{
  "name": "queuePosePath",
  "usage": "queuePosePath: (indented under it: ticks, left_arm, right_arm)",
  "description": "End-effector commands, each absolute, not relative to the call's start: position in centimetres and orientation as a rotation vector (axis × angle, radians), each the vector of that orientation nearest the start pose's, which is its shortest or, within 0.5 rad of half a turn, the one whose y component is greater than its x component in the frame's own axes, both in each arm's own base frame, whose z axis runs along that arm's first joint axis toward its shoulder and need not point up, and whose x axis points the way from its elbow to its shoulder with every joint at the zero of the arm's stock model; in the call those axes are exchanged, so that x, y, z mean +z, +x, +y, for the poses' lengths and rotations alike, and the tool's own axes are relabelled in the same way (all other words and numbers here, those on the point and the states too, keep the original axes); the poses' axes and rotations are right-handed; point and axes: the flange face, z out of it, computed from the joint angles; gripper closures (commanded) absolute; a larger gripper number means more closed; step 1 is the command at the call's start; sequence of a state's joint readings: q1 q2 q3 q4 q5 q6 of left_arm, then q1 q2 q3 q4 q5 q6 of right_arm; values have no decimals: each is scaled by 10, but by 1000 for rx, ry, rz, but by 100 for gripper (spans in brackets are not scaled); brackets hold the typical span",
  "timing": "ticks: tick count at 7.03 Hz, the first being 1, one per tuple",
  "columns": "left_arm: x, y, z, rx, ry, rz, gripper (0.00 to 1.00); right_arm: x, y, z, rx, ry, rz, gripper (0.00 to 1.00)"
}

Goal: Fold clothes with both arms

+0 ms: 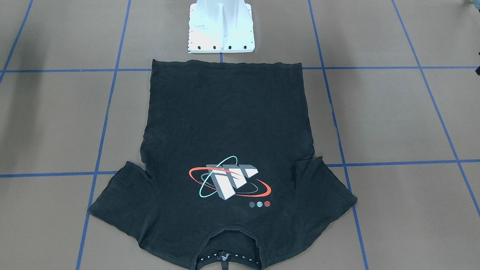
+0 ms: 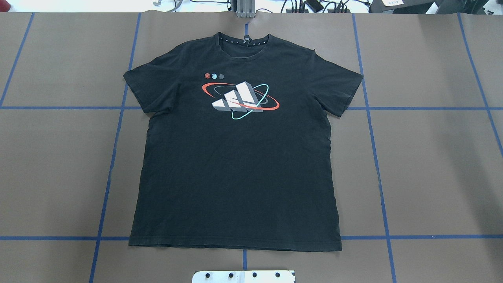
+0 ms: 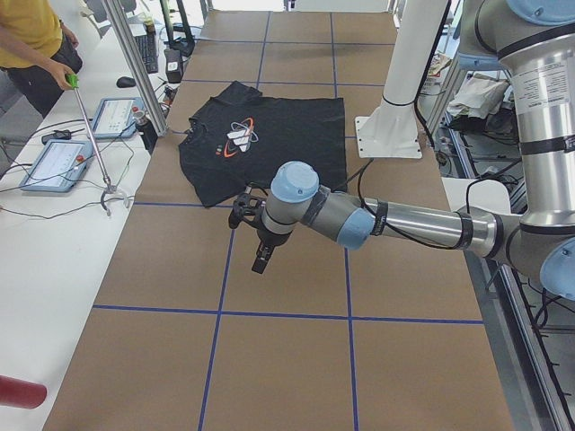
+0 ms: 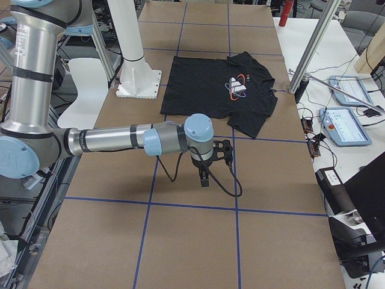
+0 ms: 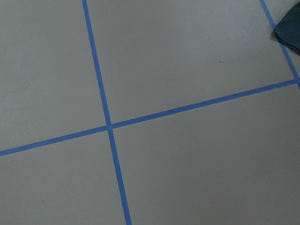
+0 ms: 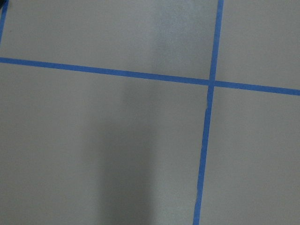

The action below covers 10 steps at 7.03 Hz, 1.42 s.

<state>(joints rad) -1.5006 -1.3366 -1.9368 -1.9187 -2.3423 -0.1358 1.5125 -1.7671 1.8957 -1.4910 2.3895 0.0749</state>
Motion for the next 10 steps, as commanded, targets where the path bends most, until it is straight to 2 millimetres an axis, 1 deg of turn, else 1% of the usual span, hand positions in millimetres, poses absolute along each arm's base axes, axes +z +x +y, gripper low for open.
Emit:
queuePosePath:
  ticks: [1, 3, 4, 5, 6, 7, 8, 9, 10]
  left_arm:
    - [541, -34, -416, 129, 386, 802, 0]
    - [539, -34, -415, 131, 389, 804, 0]
    - [538, -34, -414, 132, 390, 805, 0]
    - [535, -31, -411, 144, 382, 851, 0]
    - [532, -29, -411, 163, 389, 882, 0]
    - [530, -29, -408, 172, 414, 885, 0]
    - [530, -28, -409, 171, 412, 886, 0]
    - [531, -27, -410, 174, 410, 884, 0]
    - [530, -27, -410, 174, 412, 885, 0]
  right_arm:
    - [575, 36, -420, -68, 141, -829, 0]
    - [575, 36, -420, -64, 138, -831, 0]
    - [574, 31, -420, -48, 124, -835, 0]
    - [559, 4, -423, 31, 71, -873, 0]
    - [540, -36, -425, 116, 70, -918, 0]
    - [529, -77, -421, 204, 11, -956, 0]
    - [520, -110, -420, 289, -39, -948, 0]
    - [517, -137, -418, 305, -38, -930, 0]
    - [515, -154, -435, 304, 10, -899, 1]
